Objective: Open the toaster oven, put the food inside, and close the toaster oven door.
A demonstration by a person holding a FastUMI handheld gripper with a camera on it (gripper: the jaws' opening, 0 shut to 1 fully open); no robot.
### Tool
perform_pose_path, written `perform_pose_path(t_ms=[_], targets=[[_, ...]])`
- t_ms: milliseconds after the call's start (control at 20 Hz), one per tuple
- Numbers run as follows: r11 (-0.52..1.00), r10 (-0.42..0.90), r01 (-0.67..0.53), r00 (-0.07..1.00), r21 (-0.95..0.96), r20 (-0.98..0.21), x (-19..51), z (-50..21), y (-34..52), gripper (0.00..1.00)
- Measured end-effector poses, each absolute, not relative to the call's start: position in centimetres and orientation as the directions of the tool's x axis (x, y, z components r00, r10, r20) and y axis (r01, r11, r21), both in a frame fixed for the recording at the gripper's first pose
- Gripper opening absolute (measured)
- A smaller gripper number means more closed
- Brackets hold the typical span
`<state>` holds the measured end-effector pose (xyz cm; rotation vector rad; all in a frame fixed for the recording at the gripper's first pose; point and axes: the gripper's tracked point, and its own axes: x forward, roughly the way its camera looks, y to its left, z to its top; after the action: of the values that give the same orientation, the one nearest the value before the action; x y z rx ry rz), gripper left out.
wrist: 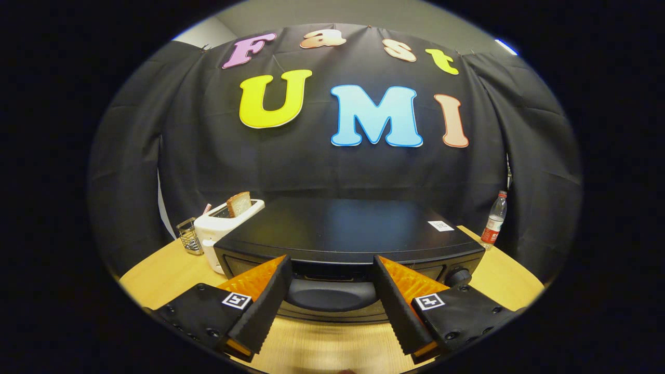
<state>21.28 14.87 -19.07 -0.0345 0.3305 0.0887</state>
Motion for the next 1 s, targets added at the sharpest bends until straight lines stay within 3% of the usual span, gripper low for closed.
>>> perform_pose_path(t_ms=[1000], targets=[[0.993,0.103,-0.117,0.924,-0.017,-0.368,13.9,-21.5,14.5,0.99]])
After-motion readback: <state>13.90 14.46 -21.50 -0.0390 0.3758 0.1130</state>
